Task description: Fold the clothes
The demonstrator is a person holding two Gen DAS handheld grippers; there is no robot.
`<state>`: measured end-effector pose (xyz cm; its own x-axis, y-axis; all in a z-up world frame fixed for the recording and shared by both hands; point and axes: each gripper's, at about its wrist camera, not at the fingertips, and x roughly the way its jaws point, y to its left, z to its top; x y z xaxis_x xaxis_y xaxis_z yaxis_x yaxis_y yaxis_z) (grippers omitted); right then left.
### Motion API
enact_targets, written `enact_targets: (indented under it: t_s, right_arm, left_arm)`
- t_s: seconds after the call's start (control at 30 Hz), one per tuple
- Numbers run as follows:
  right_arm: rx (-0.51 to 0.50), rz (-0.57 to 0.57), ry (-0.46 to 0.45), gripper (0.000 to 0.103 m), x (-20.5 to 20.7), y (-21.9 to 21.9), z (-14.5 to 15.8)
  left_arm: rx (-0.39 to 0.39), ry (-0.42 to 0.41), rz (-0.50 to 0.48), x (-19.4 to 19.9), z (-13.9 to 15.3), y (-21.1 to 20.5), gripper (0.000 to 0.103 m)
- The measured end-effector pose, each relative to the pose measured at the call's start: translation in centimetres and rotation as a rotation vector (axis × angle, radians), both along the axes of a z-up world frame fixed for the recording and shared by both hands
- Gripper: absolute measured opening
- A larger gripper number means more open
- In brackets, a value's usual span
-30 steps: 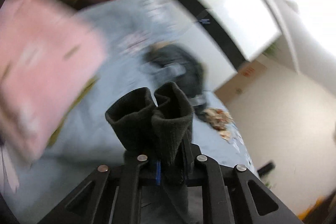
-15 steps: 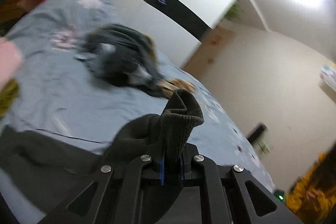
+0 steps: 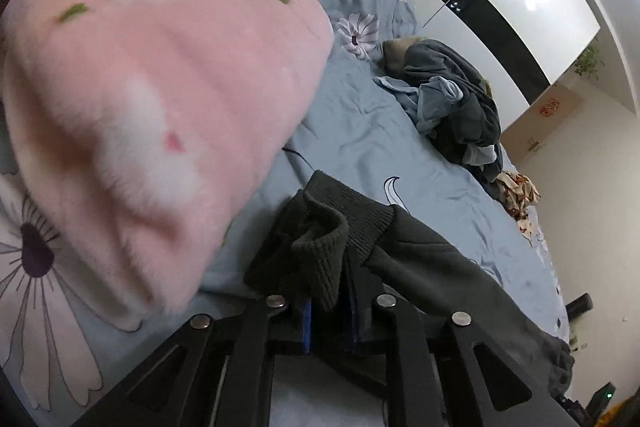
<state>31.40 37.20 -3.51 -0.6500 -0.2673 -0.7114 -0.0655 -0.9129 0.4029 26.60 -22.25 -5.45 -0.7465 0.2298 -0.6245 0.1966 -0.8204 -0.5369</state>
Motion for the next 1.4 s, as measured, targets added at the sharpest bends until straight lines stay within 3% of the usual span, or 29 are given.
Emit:
enact_targets:
  t_s: [0.07, 0.1, 0.13, 0.23, 0.3, 0.4, 0.5, 0.57, 0.63, 0.67, 0.73, 0.83, 0.93, 1.1, 1.23, 1.4]
  right_arm:
    - [0.005, 0.001, -0.006, 0.051, 0.0, -0.2, 0.0]
    - [0.006, 0.002, -0.007, 0.051, 0.1, -0.3, 0.1]
    - [0.007, 0.003, -0.005, 0.051, 0.1, -0.4, 0.2]
    - [0.007, 0.009, 0.0, 0.051, 0.1, -0.8, 0.3]
    - [0.009, 0.015, 0.0, 0.051, 0.0, -1.1, 0.4]
    - [0.017, 0.027, -0.002, 0.051, -0.1, -1.4, 0.3]
    - [0.011, 0.025, -0.003, 0.051, -0.1, -1.3, 0.3]
    - [0.005, 0.022, -0.001, 0.051, -0.1, -1.2, 0.2]
    - [0.002, 0.02, -0.003, 0.051, -0.1, -1.0, 0.1]
    - [-0.001, 0.022, -0.002, 0.051, -0.1, -0.8, 0.1]
    - [-0.004, 0.023, 0.003, 0.051, 0.0, -0.7, 0.1]
    - [-0.005, 0.023, 0.012, 0.051, 0.3, -0.4, 0.3]
    - [0.0, 0.013, 0.018, 0.051, 0.7, 0.2, 0.5]
    - [-0.011, -0.014, 0.037, 0.051, 1.0, 1.3, 1.2]
    - [-0.017, -0.025, 0.052, 0.051, 1.3, 1.8, 1.6]
    - [-0.013, -0.038, 0.038, 0.051, 1.7, 2.7, 0.9]
  left_arm:
    - [-0.016, -0.011, 0.012, 0.5, 0.1, 0.0, 0.031]
    - [-0.03, -0.017, 0.021, 0.6, 0.5, 0.1, 0.04]
    - [-0.045, -0.026, 0.037, 0.9, 0.5, 0.2, 0.057]
    - [-0.091, -0.054, 0.085, 1.6, 0.7, 0.4, 0.065]
    - [-0.032, -0.084, 0.099, 2.1, -0.2, -0.2, 0.066]
    - [0.167, -0.025, 0.101, 1.7, -1.5, -1.7, 0.066]
    - [0.28, 0.0, 0.12, 1.7, -2.8, -2.5, 0.064]
    - [0.292, 0.038, 0.113, 1.9, -2.8, -2.3, 0.057]
    - [0.315, 0.042, 0.099, 1.8, -2.9, -2.0, 0.028]
    - [0.327, 0.049, 0.097, 1.9, -3.0, -1.9, 0.024]
    - [0.304, 0.064, 0.112, 2.3, -2.4, -1.3, 0.02]
    - [0.195, 0.097, 0.096, 2.5, 0.3, 0.1, 0.019]
    - [0.096, 0.198, 0.021, 2.7, 5.8, 2.5, 0.019]
    - [-0.004, 0.421, -0.237, 3.1, 15.6, 12.0, 0.019]
    - [-0.013, 0.456, -0.431, 2.2, 17.2, 21.6, 0.019]
    - [-0.031, 0.339, -0.653, 0.8, 12.9, 33.7, 0.019]
